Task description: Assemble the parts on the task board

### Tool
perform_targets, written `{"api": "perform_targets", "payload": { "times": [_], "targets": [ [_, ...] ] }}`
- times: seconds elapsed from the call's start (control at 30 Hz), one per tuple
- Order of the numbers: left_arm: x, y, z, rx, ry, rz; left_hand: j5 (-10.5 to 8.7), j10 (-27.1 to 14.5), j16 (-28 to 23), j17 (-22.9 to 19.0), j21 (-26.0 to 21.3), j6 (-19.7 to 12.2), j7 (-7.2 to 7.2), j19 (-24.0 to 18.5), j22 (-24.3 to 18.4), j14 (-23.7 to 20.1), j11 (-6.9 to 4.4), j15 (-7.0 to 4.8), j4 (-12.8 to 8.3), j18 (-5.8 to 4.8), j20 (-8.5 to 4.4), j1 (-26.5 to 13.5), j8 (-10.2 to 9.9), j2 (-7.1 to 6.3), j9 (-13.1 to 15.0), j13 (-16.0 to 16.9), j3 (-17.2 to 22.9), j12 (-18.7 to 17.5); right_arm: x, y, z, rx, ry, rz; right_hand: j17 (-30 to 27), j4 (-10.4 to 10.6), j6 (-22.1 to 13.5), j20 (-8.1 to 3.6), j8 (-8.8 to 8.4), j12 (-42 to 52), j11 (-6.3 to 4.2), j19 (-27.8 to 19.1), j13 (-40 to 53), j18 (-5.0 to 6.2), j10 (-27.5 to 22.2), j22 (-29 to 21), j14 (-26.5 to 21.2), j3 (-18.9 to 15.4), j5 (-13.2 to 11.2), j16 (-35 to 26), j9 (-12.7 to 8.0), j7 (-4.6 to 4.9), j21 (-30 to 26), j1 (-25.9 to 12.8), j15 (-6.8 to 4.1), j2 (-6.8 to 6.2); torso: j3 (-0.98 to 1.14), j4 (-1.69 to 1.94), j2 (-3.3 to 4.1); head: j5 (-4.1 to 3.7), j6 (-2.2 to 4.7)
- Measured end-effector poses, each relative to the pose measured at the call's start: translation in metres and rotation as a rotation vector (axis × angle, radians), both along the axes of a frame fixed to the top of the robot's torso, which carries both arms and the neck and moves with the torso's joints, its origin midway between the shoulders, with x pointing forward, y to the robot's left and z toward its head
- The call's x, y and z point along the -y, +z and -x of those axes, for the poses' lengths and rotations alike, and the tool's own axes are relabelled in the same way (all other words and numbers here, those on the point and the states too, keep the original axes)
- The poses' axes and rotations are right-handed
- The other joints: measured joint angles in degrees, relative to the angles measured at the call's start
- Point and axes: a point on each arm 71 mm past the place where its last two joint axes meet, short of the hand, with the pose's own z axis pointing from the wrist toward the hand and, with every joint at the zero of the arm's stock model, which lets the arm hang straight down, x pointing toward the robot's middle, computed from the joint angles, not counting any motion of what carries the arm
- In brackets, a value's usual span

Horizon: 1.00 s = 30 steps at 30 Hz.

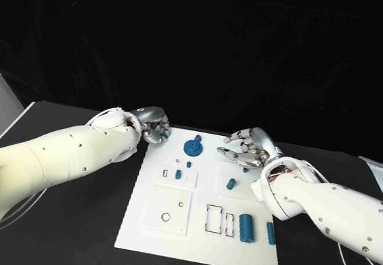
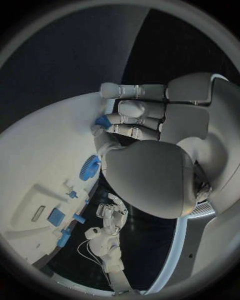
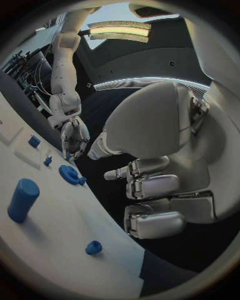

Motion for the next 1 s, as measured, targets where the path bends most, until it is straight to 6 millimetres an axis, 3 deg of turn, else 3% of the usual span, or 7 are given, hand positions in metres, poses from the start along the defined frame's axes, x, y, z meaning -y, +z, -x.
{"api": "perform_targets", "payload": {
  "times": [0.1, 0.23, 0.47, 0.63, 0.7, 1.0],
  "targets": [
    [0.0, 0.0, 0.001, 0.009, 0.001, 0.001, -0.36, 0.7, 0.3, 3.2, 1.3, 0.6, -0.24, 1.4, 1.7, 2.6, -0.69, -0.89, -0.5, -0.01, -1.02, 0.0, 1.1, -0.04, 0.0, 0.6, 2.9, 1.5, 0.0, 0.0, 0.0, 0.0, 0.0, 0.0, 0.0, 0.0, 0.0, 0.0, 0.0, 0.0, 0.0, 0.0, 0.0, 0.0, 0.0, 0.0, 0.0, 0.0, 0.0, 0.0, 0.0, 0.0, 0.0, 0.0, 0.0, 0.0, -0.01, 0.0, -0.03, 0.0, -0.01],
    [-0.001, 0.002, 0.003, 0.027, -0.005, 0.011, -0.56, 0.7, 0.6, 6.4, 2.7, 0.7, -0.26, 3.4, 3.7, 5.2, -0.68, -1.68, -0.6, 0.0, -1.78, 0.2, 2.2, -0.85, 0.0, 0.9, 6.0, 2.7, 0.0, 0.0, 0.0, 0.0, 0.0, 0.0, 0.0, 0.0, 0.0, 0.0, 0.0, 0.0, 0.0, 0.0, 0.0, 0.0, 0.0, 0.0, 0.0, 0.0, 0.0, 0.0, 0.0, 0.0, 0.0, 0.0, 0.0, 0.0, -0.03, 0.01, -0.05, 0.0, 0.05],
    [-0.002, 0.007, 0.007, 0.056, -0.017, 0.045, -0.3, 1.0, 0.6, 7.1, 3.0, 0.7, -0.26, 3.8, 4.1, 5.8, -0.57, -1.88, -0.6, -0.01, -2.0, -0.8, 2.3, -1.05, 0.0, 0.9, 7.0, 2.8, 0.001, 0.0, 0.0, -0.001, -0.002, 0.001, 0.0, 0.0, 0.0, 0.0, 0.0, 0.0, 0.0, 0.0, 0.0, 0.0, 0.0, 0.0, 0.0, 0.0, 0.0, 0.0, 0.0, 0.0, 0.0, 0.0, 0.0, 0.0, -0.09, 0.1, -0.15, -0.04, 0.16],
    [-0.005, 0.009, 0.01, 0.064, -0.017, 0.069, -0.3, 2.4, 0.0, 5.4, 1.5, -0.1, -0.3, 3.0, 2.0, 5.3, -1.29, -1.48, -0.9, -0.01, -2.02, -1.9, 2.9, -1.05, 0.0, 0.1, 7.4, -1.1, 0.002, -0.001, 0.0, -0.001, -0.003, 0.002, 0.0, 0.0, 0.0, 0.0, 0.0, 0.0, 0.0, 0.0, 0.0, 0.0, 0.0, 0.0, 0.0, 0.0, 0.0, 0.0, 0.0, 0.0, 0.0, 0.0, 0.0, 0.0, -0.14, 0.14, -0.2, 0.05, 0.3],
    [-0.006, 0.01, 0.01, 0.064, -0.016, 0.08, -0.3, 3.2, -0.2, 4.8, 1.0, -0.9, -0.14, 2.8, 1.4, 4.8, -1.23, -1.58, -0.8, -0.01, -1.81, -2.0, 3.0, -0.95, 3.5, -1.0, 7.6, -3.0, 0.002, -0.001, 0.0, -0.001, -0.003, 0.002, 0.0, 0.0, 0.0, 0.0, 0.0, 0.0, 0.0, 0.0, 0.0, 0.0, 0.0, 0.0, 0.0, 0.0, 0.0, 0.0, 0.0, 0.0, 0.0, 0.0, 0.0, 0.0, -0.14, 0.14, -0.2, 0.08, 0.33],
    [-0.012, 0.012, 0.017, 0.053, -0.014, 0.151, -0.35, 6.3, -0.9, 4.5, 0.7, -1.1, 0.07, 3.5, 1.5, 5.0, -1.07, -1.45, -1.1, 0.0, -1.7, -2.4, 3.0, -0.56, 3.7, -3.5, 7.3, -8.7, 0.004, -0.001, 0.0, -0.003, -0.007, 0.003, 0.0, 0.0, 0.0, 0.0, 0.0, 0.0, 0.0, 0.0, 0.0, 0.0, 0.0, 0.0, 0.0, 0.0, 0.0, 0.0, 0.0, 0.0, 0.0, 0.0, 0.0, 0.0, -0.16, 0.16, -0.16, 0.14, 0.39]
  ]
}}
